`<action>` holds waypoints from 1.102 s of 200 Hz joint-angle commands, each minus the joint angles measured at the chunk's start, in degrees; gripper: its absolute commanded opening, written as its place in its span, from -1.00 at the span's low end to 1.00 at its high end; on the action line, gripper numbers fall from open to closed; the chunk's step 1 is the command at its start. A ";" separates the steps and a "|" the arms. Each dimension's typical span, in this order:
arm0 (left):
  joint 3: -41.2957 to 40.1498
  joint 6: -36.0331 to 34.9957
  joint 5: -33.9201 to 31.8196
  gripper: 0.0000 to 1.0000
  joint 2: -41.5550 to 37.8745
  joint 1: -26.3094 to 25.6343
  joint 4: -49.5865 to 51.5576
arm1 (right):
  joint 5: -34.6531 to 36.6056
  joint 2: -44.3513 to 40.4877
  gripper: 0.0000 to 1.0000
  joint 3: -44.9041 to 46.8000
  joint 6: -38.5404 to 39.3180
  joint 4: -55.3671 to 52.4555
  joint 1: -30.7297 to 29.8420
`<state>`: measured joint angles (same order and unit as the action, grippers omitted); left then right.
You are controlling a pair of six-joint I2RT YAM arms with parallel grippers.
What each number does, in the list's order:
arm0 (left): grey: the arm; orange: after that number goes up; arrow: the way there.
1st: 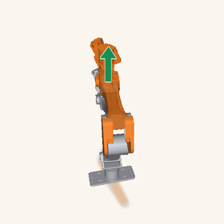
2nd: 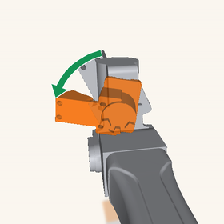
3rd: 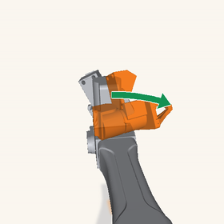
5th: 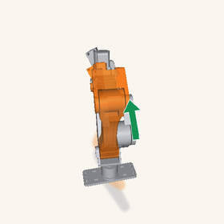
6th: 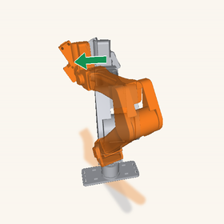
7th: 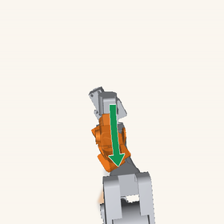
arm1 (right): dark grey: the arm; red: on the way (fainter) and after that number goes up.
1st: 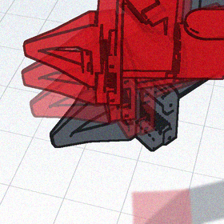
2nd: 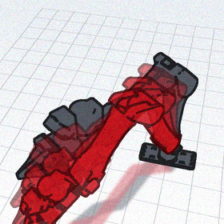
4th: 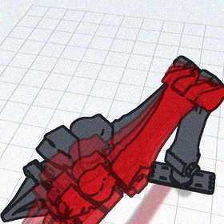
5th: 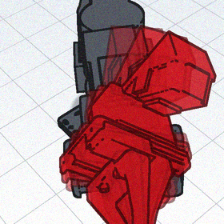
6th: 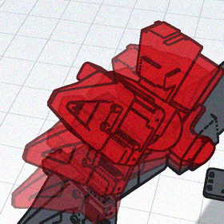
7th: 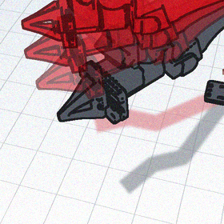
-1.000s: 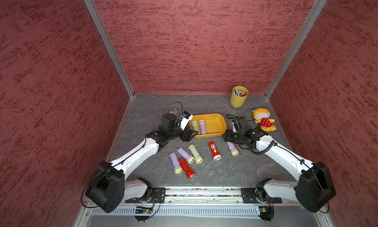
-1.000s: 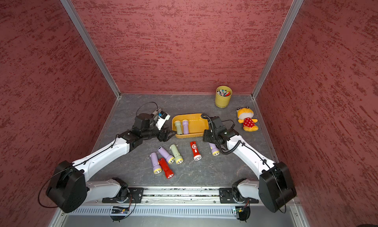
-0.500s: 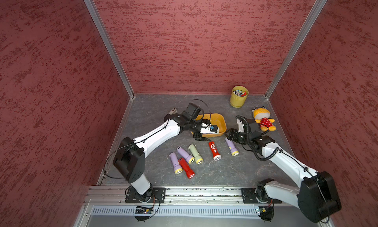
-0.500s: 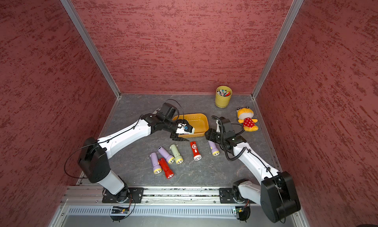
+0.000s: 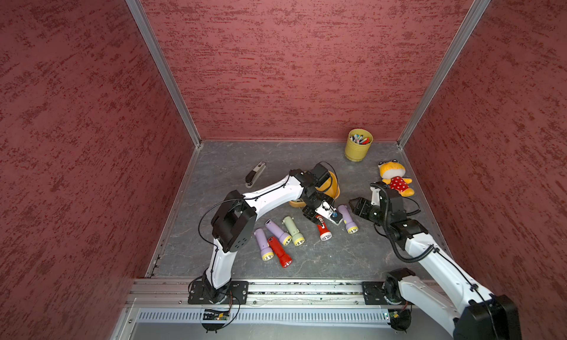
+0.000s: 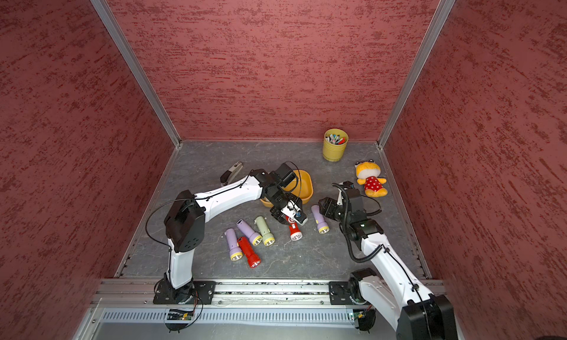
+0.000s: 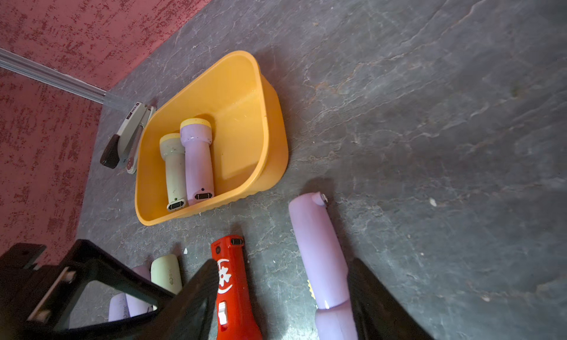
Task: Put the flashlights into the storage boxes
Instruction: Pick up the flashlight from the center of the board.
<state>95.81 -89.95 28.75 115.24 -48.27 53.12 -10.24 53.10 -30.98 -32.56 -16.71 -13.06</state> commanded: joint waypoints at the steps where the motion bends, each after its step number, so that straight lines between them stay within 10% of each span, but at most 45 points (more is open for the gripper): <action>1: 1.99 -3.69 -0.94 0.40 2.30 -0.58 3.78 | 2.62 -1.42 0.37 -0.04 0.62 -0.93 0.24; 220: -4.05 -10.32 -3.79 0.16 9.12 -1.98 -7.45 | 2.21 -2.98 0.39 1.98 -0.25 1.23 0.30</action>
<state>92.55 -99.88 24.08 123.00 -49.84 47.27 -9.37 51.16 -29.74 -32.16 -16.51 -13.02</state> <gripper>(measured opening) 0.596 0.692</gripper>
